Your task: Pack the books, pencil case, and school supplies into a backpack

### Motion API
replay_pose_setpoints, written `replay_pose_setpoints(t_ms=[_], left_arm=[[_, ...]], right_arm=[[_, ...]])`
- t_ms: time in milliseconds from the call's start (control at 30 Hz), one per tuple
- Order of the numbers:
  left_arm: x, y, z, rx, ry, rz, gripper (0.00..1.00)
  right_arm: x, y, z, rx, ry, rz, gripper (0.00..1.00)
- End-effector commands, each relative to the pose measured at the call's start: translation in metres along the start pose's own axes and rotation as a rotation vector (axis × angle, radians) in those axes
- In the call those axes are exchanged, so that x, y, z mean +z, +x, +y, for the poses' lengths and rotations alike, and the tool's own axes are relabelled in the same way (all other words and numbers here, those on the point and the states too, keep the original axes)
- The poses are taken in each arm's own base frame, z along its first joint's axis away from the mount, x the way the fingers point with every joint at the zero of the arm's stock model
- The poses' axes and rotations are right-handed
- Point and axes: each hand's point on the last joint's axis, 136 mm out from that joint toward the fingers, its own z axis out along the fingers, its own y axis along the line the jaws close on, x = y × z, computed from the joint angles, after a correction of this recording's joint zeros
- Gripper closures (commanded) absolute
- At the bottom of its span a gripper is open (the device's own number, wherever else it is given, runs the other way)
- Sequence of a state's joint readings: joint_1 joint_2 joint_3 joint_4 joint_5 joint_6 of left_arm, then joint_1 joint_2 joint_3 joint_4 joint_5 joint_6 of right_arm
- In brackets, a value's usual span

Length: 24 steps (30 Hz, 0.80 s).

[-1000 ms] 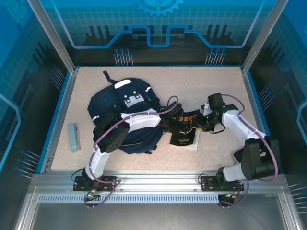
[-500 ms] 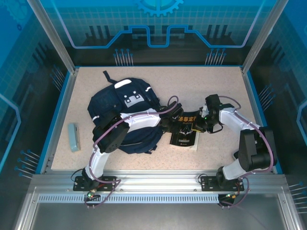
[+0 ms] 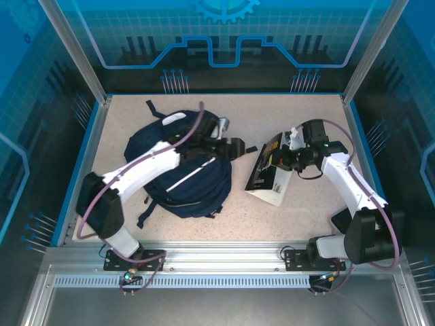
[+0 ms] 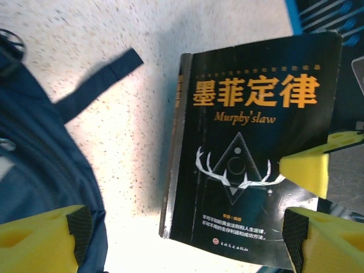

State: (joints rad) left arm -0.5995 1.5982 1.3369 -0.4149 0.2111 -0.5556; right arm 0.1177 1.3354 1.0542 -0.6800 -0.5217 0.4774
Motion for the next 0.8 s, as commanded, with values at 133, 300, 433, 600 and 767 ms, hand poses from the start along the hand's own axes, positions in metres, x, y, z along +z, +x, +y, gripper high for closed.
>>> replay_pose_setpoints(t_ms=[133, 300, 433, 600, 767], left_arm=[[-0.033, 0.012, 0.021, -0.171, 0.179, 0.002, 0.01], [-0.055, 0.008, 0.024, -0.259, 0.305, -0.031, 0.01], [-0.071, 0.000, 0.031, -0.307, 0.385, -0.096, 0.01], [-0.076, 0.003, 0.055, -0.382, 0.374, -0.131, 0.01], [-0.060, 0.018, 0.076, -0.445, 0.347, -0.106, 0.01]], right_arm=[[-0.029, -0.016, 0.099, -0.166, -0.343, 0.001, 1.00], [-0.024, -0.009, 0.151, -0.269, -0.468, 0.070, 1.00], [-0.011, -0.002, 0.188, -0.321, -0.557, 0.147, 1.00], [0.015, 0.003, 0.208, -0.330, -0.600, 0.241, 1.00], [0.062, 0.007, 0.186, -0.248, -0.556, 0.333, 1.00]])
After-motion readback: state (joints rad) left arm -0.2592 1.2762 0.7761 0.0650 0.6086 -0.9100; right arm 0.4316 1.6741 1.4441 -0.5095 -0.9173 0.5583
